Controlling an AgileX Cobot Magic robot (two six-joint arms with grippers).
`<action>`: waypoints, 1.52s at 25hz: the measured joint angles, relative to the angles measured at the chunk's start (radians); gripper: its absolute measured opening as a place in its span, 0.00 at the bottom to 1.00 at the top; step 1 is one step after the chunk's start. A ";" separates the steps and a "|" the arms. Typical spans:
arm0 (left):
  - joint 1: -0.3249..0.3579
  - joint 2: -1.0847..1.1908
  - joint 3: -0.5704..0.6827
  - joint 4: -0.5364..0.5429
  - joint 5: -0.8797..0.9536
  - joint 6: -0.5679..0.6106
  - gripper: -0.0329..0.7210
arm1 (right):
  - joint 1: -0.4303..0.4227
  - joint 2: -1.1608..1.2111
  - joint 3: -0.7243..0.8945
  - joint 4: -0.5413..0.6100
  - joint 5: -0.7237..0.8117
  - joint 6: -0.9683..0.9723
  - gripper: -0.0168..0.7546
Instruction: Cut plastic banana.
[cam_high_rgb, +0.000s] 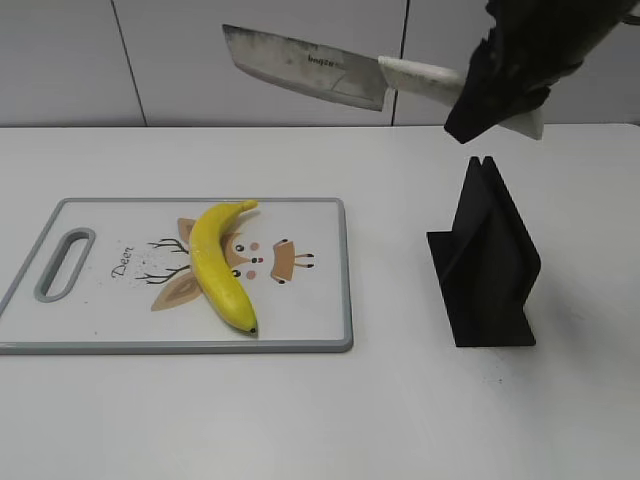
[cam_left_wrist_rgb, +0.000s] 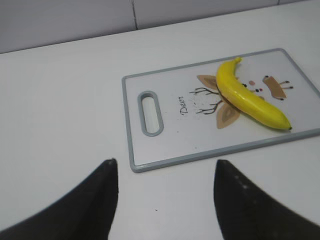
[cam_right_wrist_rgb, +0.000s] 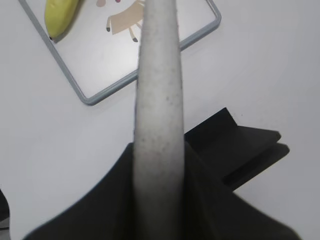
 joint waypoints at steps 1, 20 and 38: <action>0.000 0.044 -0.009 -0.019 -0.004 0.034 0.81 | 0.000 0.019 -0.025 0.001 0.007 -0.023 0.26; 0.000 1.021 -0.589 -0.376 0.099 0.926 0.81 | 0.000 0.323 -0.298 0.076 0.102 -0.467 0.26; -0.131 1.479 -0.805 -0.383 0.087 1.155 0.79 | 0.058 0.466 -0.415 0.176 0.102 -0.610 0.26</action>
